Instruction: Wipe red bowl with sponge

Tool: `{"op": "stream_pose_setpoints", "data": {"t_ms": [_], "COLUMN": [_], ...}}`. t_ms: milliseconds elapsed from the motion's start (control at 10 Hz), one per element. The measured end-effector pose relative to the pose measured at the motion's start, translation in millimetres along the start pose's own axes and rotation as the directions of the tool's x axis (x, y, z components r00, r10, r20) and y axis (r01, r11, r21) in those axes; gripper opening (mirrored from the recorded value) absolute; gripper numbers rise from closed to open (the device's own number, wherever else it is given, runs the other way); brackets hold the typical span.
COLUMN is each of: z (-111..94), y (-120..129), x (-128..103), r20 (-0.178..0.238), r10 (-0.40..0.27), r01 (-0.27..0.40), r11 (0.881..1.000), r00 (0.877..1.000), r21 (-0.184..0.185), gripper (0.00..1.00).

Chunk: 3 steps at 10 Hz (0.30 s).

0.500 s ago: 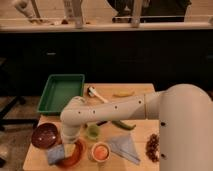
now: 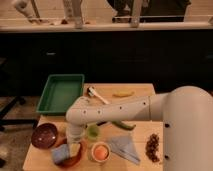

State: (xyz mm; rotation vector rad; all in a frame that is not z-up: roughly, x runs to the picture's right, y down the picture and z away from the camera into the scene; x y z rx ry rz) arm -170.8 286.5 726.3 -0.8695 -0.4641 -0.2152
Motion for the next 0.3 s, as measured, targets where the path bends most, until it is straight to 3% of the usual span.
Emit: {"op": "stream_pose_setpoints", "data": {"t_ms": [300], "z": [-0.5], "y": [1.3], "x": [12.2], "r20": [0.002], "r10": [0.02], "r01": [-0.02], "r11": [1.0], "r00": [1.0], "r21": [-0.001], "gripper": [0.0]}}
